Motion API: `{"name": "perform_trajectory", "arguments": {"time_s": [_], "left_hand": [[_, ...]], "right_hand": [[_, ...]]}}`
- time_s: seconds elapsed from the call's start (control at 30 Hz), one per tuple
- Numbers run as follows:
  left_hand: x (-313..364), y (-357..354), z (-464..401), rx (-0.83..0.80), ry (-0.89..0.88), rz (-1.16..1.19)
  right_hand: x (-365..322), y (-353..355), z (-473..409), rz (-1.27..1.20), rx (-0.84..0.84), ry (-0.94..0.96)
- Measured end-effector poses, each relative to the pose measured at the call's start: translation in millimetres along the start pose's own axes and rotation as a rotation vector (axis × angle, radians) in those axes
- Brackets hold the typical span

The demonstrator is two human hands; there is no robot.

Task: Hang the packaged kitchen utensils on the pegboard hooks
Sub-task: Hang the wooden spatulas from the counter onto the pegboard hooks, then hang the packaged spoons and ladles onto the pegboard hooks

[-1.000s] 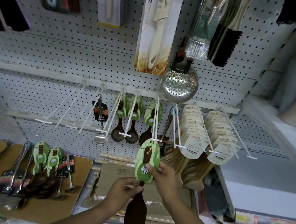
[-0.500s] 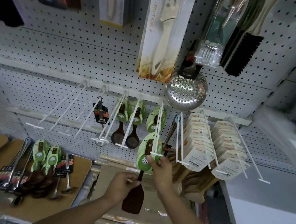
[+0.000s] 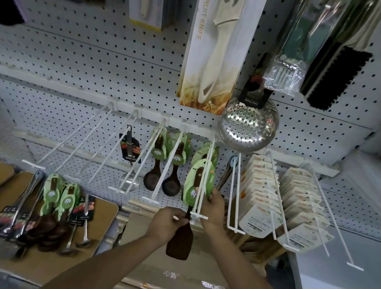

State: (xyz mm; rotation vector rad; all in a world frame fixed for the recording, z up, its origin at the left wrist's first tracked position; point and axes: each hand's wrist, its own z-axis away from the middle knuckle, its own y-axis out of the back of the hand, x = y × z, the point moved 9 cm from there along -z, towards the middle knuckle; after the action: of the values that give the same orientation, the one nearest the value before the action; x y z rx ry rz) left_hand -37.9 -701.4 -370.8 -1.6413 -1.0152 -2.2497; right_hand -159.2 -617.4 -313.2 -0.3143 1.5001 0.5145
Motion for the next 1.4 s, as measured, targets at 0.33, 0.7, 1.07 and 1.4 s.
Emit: {"name": "perform_trajectory", "arguments": {"time_s": [0.33, 0.7, 1.07, 1.4], "left_hand": [[8.7, 7.4, -4.1, 0.060, -0.031, -0.145], [25.8, 115.8, 72.4, 0.081, -0.437, -0.595], [-9.0, 242.5, 180.7, 0.199, -0.541, -0.672], [-78.0, 358.9, 254.4, 0.308, -0.467, -0.700]], "right_hand": [[-1.8, 6.5, -5.3, 0.131, -0.058, -0.047], [2.4, -19.1, 58.2, 0.752, -0.365, 0.276], [-54.8, -161.0, 179.8, 0.836, -0.559, 0.744], [-74.5, -290.8, 261.4, 0.815, -0.728, 0.850]]}}
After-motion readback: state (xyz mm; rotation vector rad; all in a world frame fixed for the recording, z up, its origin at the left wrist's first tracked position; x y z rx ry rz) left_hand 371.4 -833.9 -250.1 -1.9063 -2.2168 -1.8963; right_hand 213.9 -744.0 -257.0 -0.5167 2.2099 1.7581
